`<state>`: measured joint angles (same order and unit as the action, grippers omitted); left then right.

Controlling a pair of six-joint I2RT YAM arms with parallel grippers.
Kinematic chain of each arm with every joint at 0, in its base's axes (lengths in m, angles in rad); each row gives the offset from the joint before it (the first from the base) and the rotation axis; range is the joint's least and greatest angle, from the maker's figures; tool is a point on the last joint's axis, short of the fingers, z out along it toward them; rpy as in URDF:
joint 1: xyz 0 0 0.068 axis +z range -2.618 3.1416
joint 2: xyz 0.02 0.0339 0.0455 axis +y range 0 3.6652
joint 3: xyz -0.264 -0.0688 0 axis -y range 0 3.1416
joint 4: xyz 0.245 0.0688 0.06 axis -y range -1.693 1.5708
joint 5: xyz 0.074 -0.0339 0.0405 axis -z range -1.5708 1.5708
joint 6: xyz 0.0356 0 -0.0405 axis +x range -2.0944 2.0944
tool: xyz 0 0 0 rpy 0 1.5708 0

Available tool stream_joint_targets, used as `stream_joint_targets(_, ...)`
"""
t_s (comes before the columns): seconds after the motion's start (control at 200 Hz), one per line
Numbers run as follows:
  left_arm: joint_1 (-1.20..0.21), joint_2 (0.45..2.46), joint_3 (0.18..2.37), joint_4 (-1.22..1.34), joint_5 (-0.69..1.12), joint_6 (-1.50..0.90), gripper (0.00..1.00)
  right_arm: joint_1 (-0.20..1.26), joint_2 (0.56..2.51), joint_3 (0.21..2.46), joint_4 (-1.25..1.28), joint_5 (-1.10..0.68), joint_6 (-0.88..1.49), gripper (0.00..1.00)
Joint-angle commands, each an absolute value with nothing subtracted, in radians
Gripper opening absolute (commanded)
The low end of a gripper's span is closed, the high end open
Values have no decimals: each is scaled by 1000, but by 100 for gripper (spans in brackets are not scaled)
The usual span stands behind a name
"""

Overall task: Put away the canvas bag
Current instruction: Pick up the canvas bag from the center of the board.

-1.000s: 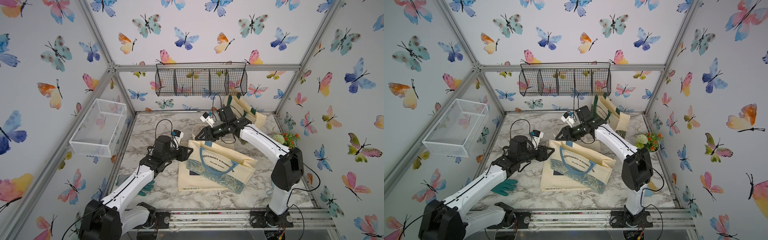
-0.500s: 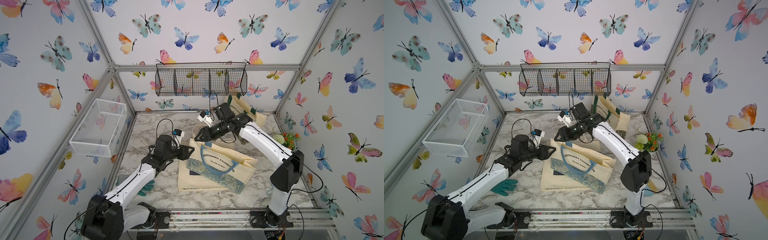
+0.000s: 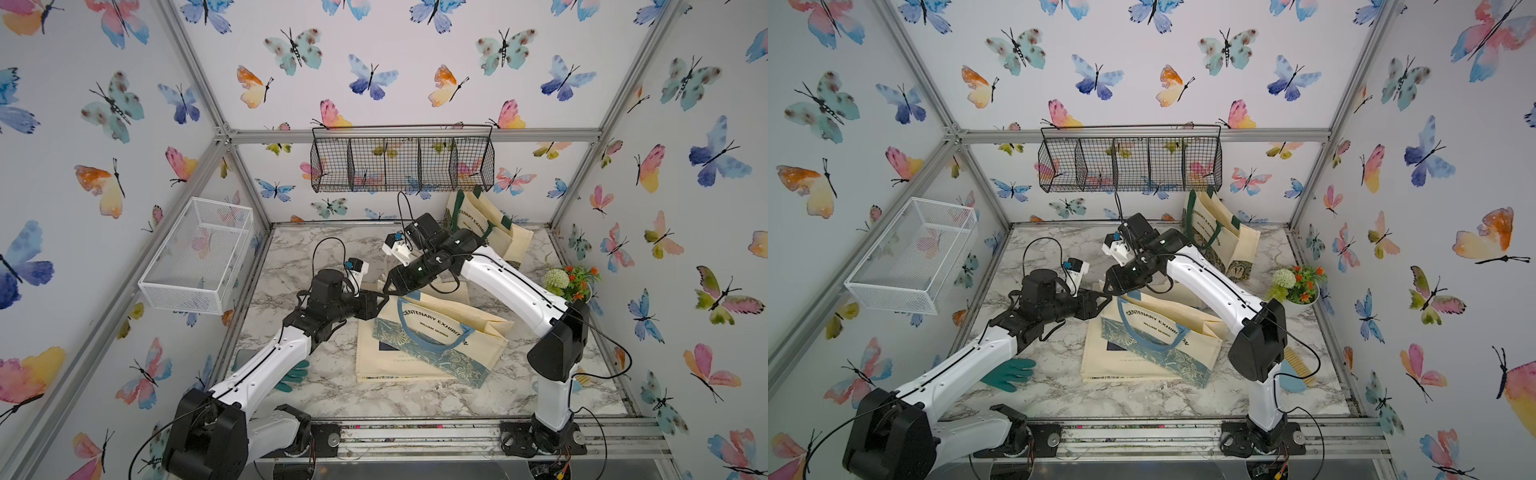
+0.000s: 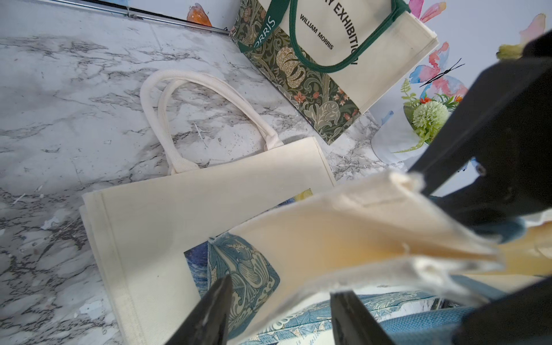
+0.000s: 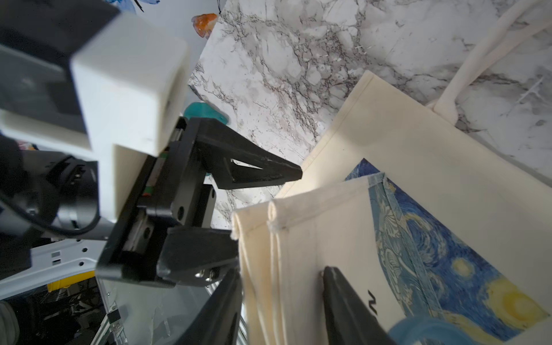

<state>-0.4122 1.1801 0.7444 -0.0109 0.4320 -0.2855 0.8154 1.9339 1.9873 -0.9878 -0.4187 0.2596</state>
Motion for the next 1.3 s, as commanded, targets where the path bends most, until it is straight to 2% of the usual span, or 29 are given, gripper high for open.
stream_joint_targets(0.0, -406, 1170, 753, 12, 449, -286, 56, 836, 1950, 2012, -1056, -338, 250, 48)
stream_joint_targets(0.23, -406, 1164, 755, 2, 453, -278, 56, 853, 1987, 2102, -1125, -239, 249, 43)
stream_joint_targets(0.355, -404, 1149, 747, 0, 453, -276, 56, 857, 2008, 2136, -1147, -220, 247, 37)
stream_joint_targets(0.526, -399, 1126, 740, -8, 466, -270, 57, 864, 2026, 2143, -1163, -225, 244, 20)
stream_joint_targets(0.636, -391, 1102, 727, 16, 531, -268, 57, 864, 2024, 2128, -1166, -223, 236, 2)
stream_joint_targets(0.811, -389, 997, 664, 156, 602, -308, 58, 861, 1954, 2154, -1169, -139, 189, 2)
stream_joint_targets(0.906, -390, 949, 644, 221, 658, -305, 60, 842, 1889, 2153, -1179, -190, 167, 2)
stream_joint_targets(0.971, -392, 907, 621, 297, 765, -260, 58, 828, 1817, 2084, -1136, -252, 191, 2)
stream_joint_targets(1.096, -406, 825, 617, 352, 798, -220, 60, 824, 1648, 1854, -1001, -438, 189, 1)
stream_joint_targets(1.196, -413, 795, 644, 322, 816, -154, 63, 824, 1498, 1687, -884, -454, 175, 1)
stream_joint_targets(1.296, -417, 804, 689, 241, 829, -64, 63, 824, 1397, 1627, -864, -490, 96, 2)
